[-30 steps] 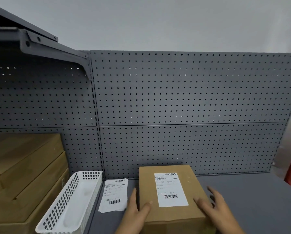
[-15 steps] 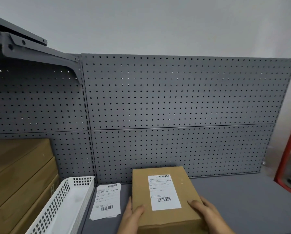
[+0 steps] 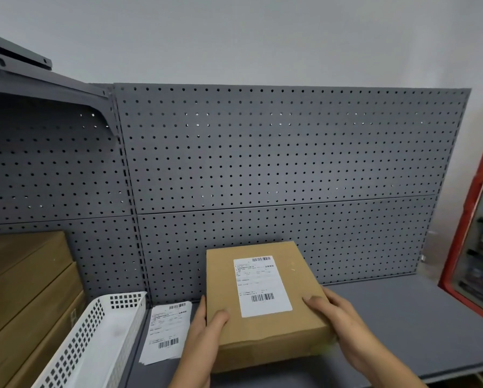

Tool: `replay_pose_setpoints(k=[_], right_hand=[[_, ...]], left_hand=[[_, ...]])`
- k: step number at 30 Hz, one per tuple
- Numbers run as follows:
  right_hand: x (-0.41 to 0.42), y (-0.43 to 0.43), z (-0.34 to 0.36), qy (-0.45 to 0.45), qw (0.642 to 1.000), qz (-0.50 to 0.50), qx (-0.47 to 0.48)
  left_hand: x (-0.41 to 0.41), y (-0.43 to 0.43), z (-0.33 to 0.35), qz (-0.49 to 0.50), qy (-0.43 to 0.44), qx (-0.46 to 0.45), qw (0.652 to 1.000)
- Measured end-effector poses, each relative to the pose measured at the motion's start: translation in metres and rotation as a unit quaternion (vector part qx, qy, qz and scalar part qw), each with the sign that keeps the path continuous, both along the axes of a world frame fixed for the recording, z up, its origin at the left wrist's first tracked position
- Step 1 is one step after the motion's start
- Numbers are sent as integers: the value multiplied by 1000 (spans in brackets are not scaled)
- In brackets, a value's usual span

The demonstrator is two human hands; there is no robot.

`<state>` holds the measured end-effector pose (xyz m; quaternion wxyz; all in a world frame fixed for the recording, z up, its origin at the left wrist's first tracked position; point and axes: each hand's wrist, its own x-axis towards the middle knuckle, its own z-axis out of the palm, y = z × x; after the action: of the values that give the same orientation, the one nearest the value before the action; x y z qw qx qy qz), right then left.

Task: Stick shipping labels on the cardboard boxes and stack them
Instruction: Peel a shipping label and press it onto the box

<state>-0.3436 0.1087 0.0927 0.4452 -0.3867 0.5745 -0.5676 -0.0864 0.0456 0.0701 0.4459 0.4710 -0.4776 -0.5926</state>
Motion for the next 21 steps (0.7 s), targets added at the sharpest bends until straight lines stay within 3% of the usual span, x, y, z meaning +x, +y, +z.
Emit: replay_pose_setpoints(k=[21], right_hand=[[-115,38,7,29,994,-110,3]], left_hand=[[-122,23,-4,-43,-1,-7,999]])
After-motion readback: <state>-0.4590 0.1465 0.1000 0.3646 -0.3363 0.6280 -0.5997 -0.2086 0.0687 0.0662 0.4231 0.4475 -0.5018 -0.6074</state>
